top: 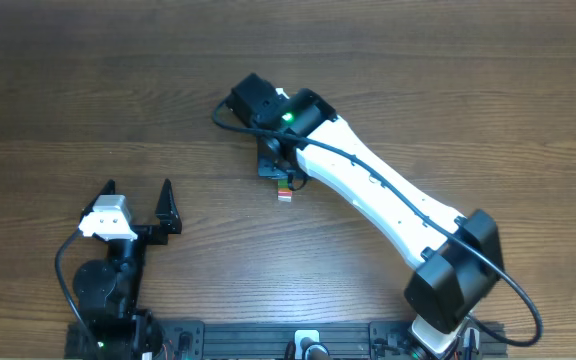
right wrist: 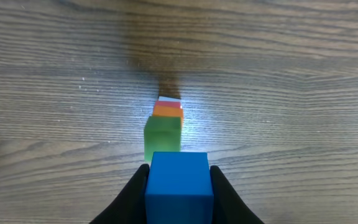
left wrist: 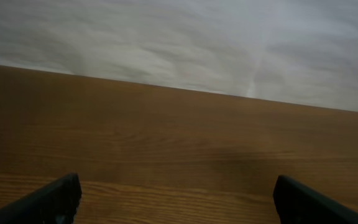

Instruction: Stack Cubes

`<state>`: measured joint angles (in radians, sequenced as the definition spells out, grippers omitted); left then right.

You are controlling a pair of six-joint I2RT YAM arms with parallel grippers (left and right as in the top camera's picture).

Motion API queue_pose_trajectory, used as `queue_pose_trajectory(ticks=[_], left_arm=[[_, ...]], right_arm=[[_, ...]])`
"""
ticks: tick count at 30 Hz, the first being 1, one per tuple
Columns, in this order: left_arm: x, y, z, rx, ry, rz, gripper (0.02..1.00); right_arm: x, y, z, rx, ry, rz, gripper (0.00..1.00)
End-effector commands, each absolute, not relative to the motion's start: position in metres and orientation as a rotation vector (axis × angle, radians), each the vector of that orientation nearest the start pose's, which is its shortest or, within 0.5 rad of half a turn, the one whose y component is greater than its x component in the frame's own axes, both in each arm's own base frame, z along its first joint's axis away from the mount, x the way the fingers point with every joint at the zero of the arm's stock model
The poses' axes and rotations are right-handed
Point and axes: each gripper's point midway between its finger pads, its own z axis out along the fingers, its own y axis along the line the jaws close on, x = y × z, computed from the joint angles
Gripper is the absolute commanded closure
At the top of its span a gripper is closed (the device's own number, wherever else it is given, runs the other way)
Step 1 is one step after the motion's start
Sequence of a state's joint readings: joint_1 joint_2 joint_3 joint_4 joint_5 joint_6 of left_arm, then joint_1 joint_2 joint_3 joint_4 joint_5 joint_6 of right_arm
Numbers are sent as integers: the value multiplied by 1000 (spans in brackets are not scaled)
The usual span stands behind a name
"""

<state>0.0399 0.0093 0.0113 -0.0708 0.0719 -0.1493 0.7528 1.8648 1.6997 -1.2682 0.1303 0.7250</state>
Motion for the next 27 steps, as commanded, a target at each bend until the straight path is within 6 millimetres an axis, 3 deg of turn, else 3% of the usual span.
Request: queue_pose_trajectory(ticks=[1,27], left_arm=[[246,-3,158,-87,1638,-133,18],[246,-3,158,-87,1638,-133,18]], right_arm=[[295,254,141,-54,2962,9,989],[294,265,114,-72,3009,-23,989]])
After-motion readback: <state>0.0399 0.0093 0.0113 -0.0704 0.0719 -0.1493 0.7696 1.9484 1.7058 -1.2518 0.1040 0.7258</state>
